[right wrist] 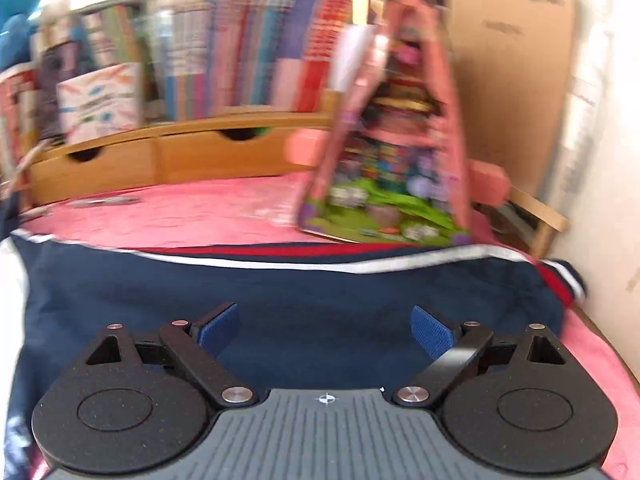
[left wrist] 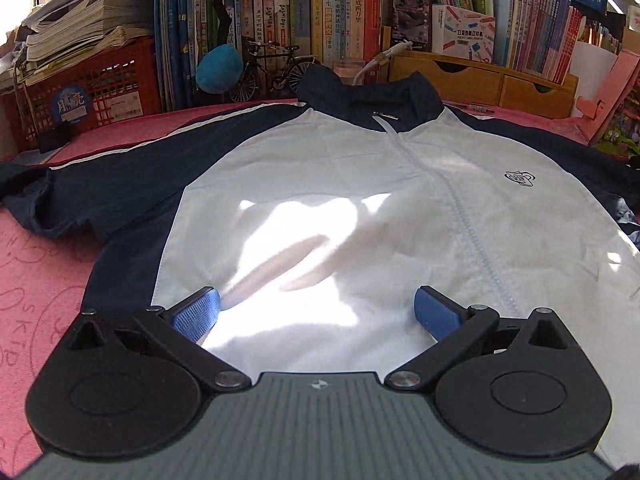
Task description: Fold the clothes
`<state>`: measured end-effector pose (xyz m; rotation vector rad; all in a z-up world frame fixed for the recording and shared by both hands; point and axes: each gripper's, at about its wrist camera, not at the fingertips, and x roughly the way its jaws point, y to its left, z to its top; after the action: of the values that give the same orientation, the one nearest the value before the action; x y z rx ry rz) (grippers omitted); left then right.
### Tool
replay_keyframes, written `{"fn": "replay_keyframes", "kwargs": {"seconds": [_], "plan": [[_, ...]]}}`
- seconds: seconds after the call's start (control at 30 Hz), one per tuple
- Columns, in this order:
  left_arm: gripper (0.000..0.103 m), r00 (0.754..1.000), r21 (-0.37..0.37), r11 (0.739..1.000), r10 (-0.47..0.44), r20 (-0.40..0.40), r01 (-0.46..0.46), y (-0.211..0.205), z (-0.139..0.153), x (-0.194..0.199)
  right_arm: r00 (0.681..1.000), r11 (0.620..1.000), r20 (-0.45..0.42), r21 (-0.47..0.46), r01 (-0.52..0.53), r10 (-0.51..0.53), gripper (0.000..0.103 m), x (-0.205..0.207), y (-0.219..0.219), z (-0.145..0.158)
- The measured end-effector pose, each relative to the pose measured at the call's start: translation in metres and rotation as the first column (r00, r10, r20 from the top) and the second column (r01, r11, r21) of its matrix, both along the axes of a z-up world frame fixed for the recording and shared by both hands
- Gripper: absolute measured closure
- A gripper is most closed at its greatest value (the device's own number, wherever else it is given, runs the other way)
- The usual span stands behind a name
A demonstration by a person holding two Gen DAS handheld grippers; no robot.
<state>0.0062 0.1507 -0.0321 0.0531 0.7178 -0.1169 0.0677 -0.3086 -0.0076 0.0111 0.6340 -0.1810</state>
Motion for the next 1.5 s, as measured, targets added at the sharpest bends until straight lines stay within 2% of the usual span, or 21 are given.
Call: {"fn": "replay_keyframes", "kwargs": {"seconds": [0.1,0.2,0.23,0.33,0.43,0.5,0.57,0.6,0.67,0.73,0.83,0.93,1.0,1.07,1.13,1.27,1.33,1.37,1.43,1.5], "plan": [[0.000,1.000,0.000,1.000,0.000,0.000,0.000,0.000,0.000,0.000,0.973,0.970,-0.005,0.082,-0.228,0.229,0.010,0.028,0.064,-0.001],[0.000,1.000,0.000,1.000,0.000,0.000,0.000,0.001,0.001,0.000,0.949,0.947,-0.070,0.119,-0.299,0.308,0.015,0.063,0.101,-0.019],[0.000,1.000,-0.001,1.000,0.000,0.000,0.000,0.001,0.001,0.000,0.948,0.951,-0.111,0.111,-0.287,0.299,0.025,0.076,0.108,-0.026],[0.000,1.000,-0.001,1.000,-0.001,0.000,0.001,0.002,0.001,0.000,0.965,0.973,-0.125,0.055,-0.226,0.231,0.028,0.100,0.114,-0.038],[0.000,1.000,-0.002,1.000,-0.002,0.000,0.002,0.002,0.001,0.000,0.986,0.992,-0.116,0.050,-0.114,0.119,0.028,0.133,0.089,-0.042],[0.000,1.000,-0.004,1.000,-0.002,0.000,0.002,0.003,0.002,0.000,0.993,0.998,-0.109,0.052,-0.041,0.046,0.024,0.152,0.072,-0.044],[0.000,1.000,-0.004,1.000,-0.002,0.001,0.002,0.003,0.002,0.000,0.993,0.998,-0.118,0.064,0.028,-0.020,0.012,0.166,0.061,-0.043],[0.000,1.000,-0.004,1.000,-0.002,0.001,0.002,0.003,0.002,0.000,0.992,0.996,-0.123,0.071,0.045,-0.036,0.011,0.167,0.057,-0.041],[0.000,1.000,-0.005,1.000,-0.002,0.001,0.002,0.003,0.003,0.000,0.990,0.994,-0.133,0.090,0.064,-0.052,0.013,0.160,0.056,-0.035],[0.000,1.000,-0.005,1.000,-0.003,0.001,0.003,0.003,0.003,0.000,0.994,0.990,-0.111,0.134,0.030,-0.015,0.013,0.143,0.067,-0.026],[0.000,1.000,-0.005,1.000,-0.003,0.001,0.003,0.003,0.003,0.000,0.991,0.978,-0.080,0.186,-0.090,0.106,0.007,0.115,0.098,-0.013],[0.000,1.000,-0.006,1.000,-0.004,0.001,0.004,0.004,0.003,0.000,0.955,0.945,-0.081,0.193,-0.266,0.285,0.000,0.082,0.139,-0.006],[0.000,1.000,-0.007,1.000,-0.003,0.002,0.003,0.004,0.003,0.000,0.914,0.910,-0.096,0.180,-0.373,0.393,0.000,0.060,0.172,-0.005],[0.000,1.000,-0.017,1.000,0.003,0.004,-0.003,0.006,0.004,0.000,0.858,0.859,-0.107,0.166,-0.483,0.503,0.000,0.041,0.212,-0.006],[0.000,1.000,-0.040,0.999,0.003,-0.011,-0.004,0.014,0.007,0.001,0.812,0.819,-0.120,0.151,-0.553,0.571,0.000,0.028,0.241,-0.013],[0.000,0.998,-0.106,0.993,0.061,0.030,-0.057,0.060,0.033,0.003,0.792,0.798,-0.104,0.122,-0.590,0.601,0.000,0.015,0.262,-0.029],[0.000,0.985,-0.095,0.984,0.160,0.067,-0.153,0.095,0.042,0.010,0.789,0.793,-0.088,0.109,-0.600,0.608,0.000,0.010,0.267,-0.034],[0.000,0.971,-0.089,0.972,0.226,0.081,-0.219,0.115,0.045,0.017,0.790,0.793,-0.075,0.105,-0.600,0.608,0.000,0.008,0.267,-0.036],[0.000,0.919,-0.127,0.918,0.387,0.073,-0.376,0.158,0.044,0.035,0.803,0.805,-0.064,0.086,-0.587,0.593,0.000,0.008,0.270,-0.039],[0.000,0.865,-0.178,0.853,0.502,0.016,-0.491,0.199,0.037,0.061,0.807,0.809,-0.065,0.087,-0.581,0.587,0.000,0.009,0.271,-0.040]]}}
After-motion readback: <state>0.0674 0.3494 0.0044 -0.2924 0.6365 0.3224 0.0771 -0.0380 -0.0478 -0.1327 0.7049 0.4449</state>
